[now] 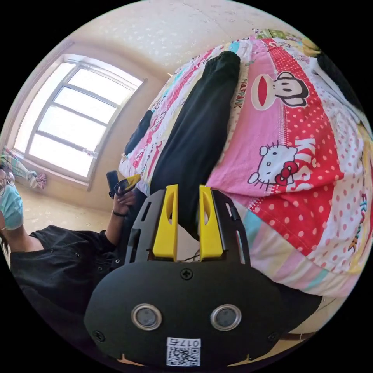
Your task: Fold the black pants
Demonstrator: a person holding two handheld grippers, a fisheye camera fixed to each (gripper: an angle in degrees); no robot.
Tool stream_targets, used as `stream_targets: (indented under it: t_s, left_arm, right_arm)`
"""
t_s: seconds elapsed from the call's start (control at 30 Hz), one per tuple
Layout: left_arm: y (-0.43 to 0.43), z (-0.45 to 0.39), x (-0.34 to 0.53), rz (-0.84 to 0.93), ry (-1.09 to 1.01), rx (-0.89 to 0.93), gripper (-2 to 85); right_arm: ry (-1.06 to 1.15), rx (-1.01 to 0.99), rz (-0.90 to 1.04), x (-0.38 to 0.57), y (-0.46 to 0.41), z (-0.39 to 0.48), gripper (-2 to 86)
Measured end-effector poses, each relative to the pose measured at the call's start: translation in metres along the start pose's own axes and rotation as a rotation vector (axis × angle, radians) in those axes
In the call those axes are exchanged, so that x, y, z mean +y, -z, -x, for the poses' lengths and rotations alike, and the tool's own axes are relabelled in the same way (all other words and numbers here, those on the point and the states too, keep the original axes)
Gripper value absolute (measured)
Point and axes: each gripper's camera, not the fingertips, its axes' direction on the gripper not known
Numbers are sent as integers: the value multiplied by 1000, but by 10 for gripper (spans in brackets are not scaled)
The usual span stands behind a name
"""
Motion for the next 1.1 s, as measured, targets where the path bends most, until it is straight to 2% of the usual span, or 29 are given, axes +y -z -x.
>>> stream_targets:
  t_s: [0.07,0.1,0.17,0.23,0.27,0.3,0.47,0.63,0.7,0.77,0.83,0.9,1.0,1.1]
  left_arm:
    - [-15,-13,-13,-4,-28,-114,96]
    - [-34,-19,-20,25,-45,-202,133]
    - [-73,-21,-23,127,-128,-252,149]
    - [-112,-9,-14,241,-141,-324,133]
    - [-125,1,-1,231,-142,-380,107]
    - [-121,3,10,147,-163,-370,88]
    - [-131,5,13,159,-196,-356,73]
    - [-138,13,12,159,-182,-294,68]
    - [-142,18,10,165,-168,-267,67]
    - [-144,22,8,167,-152,-241,66]
    - [-146,25,6,169,-140,-223,66]
    - [-151,24,5,166,-141,-241,65]
    - [-157,22,3,168,-149,-260,65]
    - [-160,26,1,157,-140,-241,65]
  right_arm:
    - [32,61,26,-29,-7,12,92]
    - [59,70,34,-51,-14,22,98]
    - [111,70,25,-84,-29,41,104]
    - [168,124,-8,-129,-55,66,106]
    - [175,145,-17,-141,-62,71,107]
    - [182,181,-37,-166,-77,79,108]
    - [217,286,-107,-275,-144,88,108]
    - [99,374,31,-381,-251,45,126]
    - [33,422,77,-395,-278,29,129]
    - [-28,394,10,-397,-280,21,113]
    - [-78,330,-211,-386,-257,25,59]
    - [-88,301,-323,-380,-249,32,34]
    - [-50,312,-219,-398,-276,39,25]
    - [25,315,-201,-405,-287,43,28]
